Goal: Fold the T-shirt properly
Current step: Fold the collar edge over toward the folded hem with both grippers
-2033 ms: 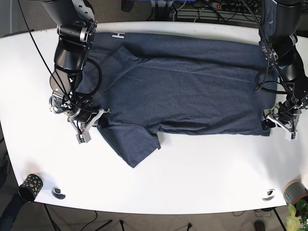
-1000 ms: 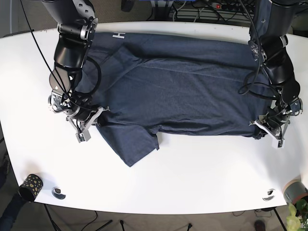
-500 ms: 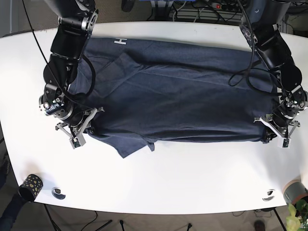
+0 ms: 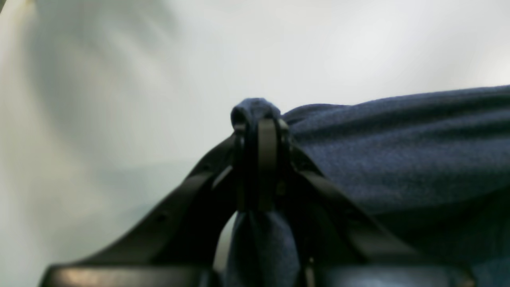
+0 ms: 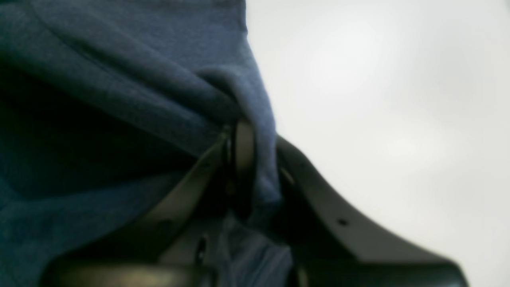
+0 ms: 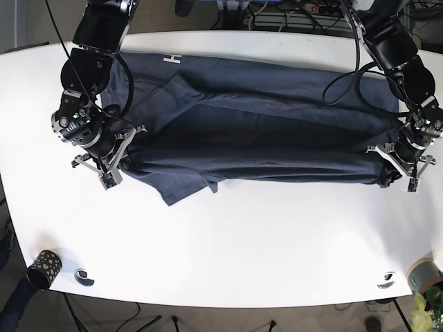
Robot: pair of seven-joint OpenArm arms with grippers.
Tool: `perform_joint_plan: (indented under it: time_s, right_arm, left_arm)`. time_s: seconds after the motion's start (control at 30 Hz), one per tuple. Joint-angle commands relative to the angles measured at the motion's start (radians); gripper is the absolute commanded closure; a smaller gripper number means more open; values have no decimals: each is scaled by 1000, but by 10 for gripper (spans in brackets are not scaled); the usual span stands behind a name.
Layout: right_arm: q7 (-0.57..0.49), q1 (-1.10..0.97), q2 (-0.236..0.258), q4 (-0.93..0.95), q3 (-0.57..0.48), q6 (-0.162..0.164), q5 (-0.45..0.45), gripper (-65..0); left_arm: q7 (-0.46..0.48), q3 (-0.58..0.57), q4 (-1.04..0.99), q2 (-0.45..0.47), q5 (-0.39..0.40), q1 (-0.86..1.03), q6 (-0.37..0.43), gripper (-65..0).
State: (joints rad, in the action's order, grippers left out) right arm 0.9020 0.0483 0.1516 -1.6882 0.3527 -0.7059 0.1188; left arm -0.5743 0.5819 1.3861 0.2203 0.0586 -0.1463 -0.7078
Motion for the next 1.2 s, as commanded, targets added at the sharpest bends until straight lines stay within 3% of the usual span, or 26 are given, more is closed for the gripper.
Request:
perform_joint_plan:
  time_s: [0.0,0.47,0.63,0.9,1.07,1.17]
  right_arm:
    - [-7,-14,13,-74,7,8,2,0]
    - [-5,-252,12,-264,7,8,3,0]
    - [-5,-305,10,-264,7,8,3,0]
    - [-5,-342,-37,-264,73,8,3,0]
    - [-5,-364,-37,-264,76,8,3,0]
    - [12,-371,-39,-264,79,8,3,-79]
  left_arm:
    - [23,3,39,20,10,0,10,0]
    - [17,-3,83,58,27,93,10,0]
    - [-48,-4,83,87,27,110,10,0]
    - [-114,-9,138,87,22,193,10,-8]
    - [-135,-23,181,87,27,250,10,-215]
    - [-135,-21,190,87,27,276,10,-322]
